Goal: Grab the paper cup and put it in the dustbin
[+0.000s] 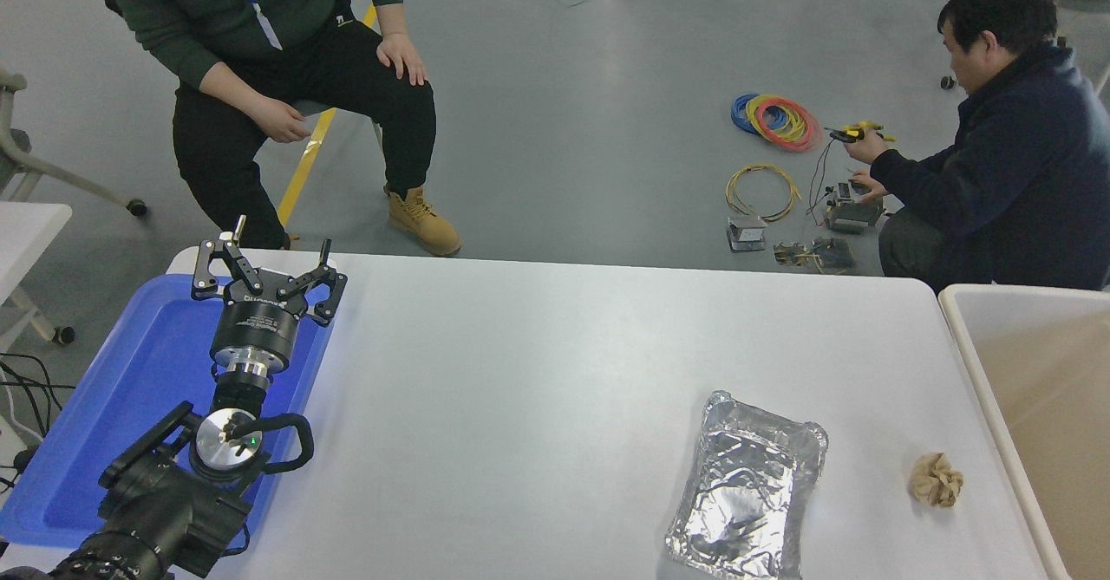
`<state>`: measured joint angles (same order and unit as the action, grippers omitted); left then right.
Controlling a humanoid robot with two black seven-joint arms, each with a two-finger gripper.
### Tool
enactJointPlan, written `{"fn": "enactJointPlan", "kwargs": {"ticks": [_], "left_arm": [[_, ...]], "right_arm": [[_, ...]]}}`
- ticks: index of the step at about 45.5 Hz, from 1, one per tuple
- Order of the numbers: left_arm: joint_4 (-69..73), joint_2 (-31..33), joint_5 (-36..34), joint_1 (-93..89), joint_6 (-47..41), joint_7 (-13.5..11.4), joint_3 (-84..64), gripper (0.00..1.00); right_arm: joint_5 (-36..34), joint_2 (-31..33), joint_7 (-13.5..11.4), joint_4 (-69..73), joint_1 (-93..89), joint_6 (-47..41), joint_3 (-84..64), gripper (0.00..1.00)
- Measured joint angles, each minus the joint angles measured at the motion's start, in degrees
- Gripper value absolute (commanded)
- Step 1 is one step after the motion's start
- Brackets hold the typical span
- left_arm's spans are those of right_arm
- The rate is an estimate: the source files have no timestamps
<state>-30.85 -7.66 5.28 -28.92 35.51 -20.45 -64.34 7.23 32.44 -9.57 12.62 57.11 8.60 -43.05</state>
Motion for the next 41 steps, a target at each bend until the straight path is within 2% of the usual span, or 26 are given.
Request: {"fn": "enactJointPlan", "kwargs": {"ticks": [9,20,30,41], "left_arm": [[0.01,0.01,-0.01,0.0,0.01,0.02,0.0,1.0],[0.02,-0.03,0.0,0.0,0.01,0.07,0.0,1.0],[0.01,-0.02,0.0,0.0,0.01,0.07,0.0,1.0],[0.01,-0.03,-0.01,0.0,0.0,0.07,0.0,1.0]], "right_arm": [[0.04,-0.79,-0.02,10.11,14.24,-0.09,-10.22,1.0],[0.05,-7.48,-0.11,19.05,27.32,-3.19,-16.19,1.0],[0.06,-13.28,-0.13,23.75,38.84,-16.59,-17.6,1.0],[0.2,-15.94,-0.18,28.98,48.61,-32.55,-18.54,1.0]]}}
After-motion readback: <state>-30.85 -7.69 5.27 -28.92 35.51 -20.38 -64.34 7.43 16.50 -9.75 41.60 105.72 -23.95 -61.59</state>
